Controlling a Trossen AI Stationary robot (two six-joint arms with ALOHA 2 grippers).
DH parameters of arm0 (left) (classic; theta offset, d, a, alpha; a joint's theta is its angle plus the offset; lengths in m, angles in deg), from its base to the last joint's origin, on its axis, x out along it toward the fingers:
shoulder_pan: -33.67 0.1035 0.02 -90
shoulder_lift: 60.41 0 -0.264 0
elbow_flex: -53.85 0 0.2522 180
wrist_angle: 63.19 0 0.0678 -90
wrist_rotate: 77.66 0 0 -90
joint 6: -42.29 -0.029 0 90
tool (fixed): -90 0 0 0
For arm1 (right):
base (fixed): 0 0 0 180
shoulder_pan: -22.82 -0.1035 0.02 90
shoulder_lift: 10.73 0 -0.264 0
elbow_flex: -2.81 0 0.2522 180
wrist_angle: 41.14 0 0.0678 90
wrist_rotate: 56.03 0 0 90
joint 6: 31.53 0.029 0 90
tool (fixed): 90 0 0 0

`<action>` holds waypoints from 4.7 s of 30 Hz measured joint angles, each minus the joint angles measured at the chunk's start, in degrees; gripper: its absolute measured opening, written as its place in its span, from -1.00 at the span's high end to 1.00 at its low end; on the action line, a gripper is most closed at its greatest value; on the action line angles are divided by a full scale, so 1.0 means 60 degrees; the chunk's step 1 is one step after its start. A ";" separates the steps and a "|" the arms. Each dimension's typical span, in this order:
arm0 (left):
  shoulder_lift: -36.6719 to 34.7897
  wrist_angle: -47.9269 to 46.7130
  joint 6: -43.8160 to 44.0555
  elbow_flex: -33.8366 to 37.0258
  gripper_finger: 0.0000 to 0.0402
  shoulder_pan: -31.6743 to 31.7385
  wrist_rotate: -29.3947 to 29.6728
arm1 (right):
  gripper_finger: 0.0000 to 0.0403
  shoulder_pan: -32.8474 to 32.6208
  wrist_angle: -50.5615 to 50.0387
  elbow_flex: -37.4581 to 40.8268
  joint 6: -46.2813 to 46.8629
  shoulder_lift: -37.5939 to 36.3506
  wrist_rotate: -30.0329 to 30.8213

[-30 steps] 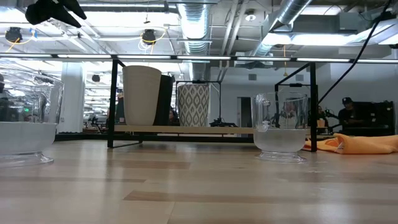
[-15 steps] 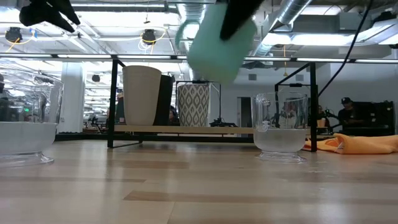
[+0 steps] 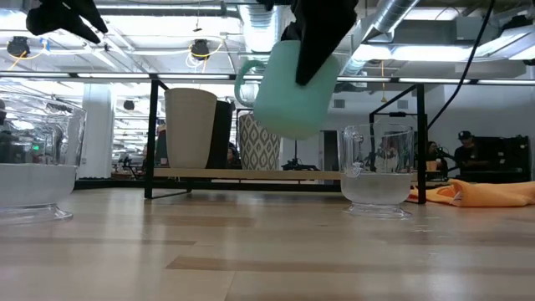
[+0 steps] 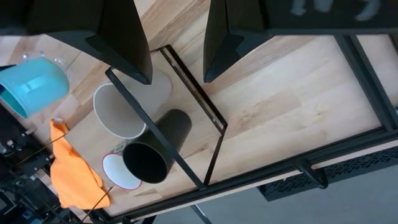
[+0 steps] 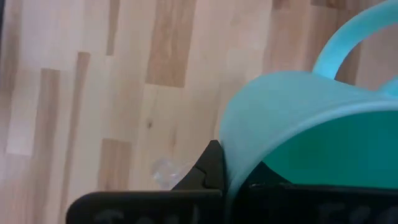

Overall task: Stack small to large cups/mugs on shelf
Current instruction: Put the blue mug on the shelf

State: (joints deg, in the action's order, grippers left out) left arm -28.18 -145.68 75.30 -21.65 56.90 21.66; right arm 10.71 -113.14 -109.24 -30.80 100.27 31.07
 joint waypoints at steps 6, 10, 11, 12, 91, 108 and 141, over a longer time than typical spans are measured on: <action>0.0000 0.0001 0.0000 0.0000 0.33 0.0003 0.0000 | 0.94 0.0438 -0.0003 0.0000 -0.0426 0.0000 -0.0047; 0.0000 0.0004 -0.0080 0.0000 0.33 0.0000 0.0004 | 0.94 0.0704 0.0047 0.0000 -0.0494 0.0000 -0.0054; 0.0000 0.0004 -0.0137 0.0000 0.33 0.0003 0.0004 | 0.94 0.0762 0.0040 0.0000 -0.0576 0.0000 -0.0054; 0.0000 0.0004 -0.0166 0.0000 0.33 0.0000 0.0004 | 0.94 0.0819 0.0044 0.0000 -0.0666 0.0000 -0.0050; -0.0003 -0.0211 -0.0284 0.0000 0.33 0.0000 0.0087 | 0.94 0.2312 0.1519 -0.0005 -0.0742 0.1036 -0.0028; -0.0003 -0.0211 -0.0288 0.0000 0.33 0.0000 0.0077 | 0.87 0.2293 0.1767 -0.0004 -0.0621 0.1049 0.0009; -0.0002 -0.0211 -0.0328 0.0000 0.33 0.0002 0.0138 | -0.08 0.2167 0.2811 0.0004 0.0371 0.1049 0.0492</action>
State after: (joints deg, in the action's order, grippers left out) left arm -28.19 -146.95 73.34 -21.65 56.91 22.49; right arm 23.71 -96.27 -109.21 -28.57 106.56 34.02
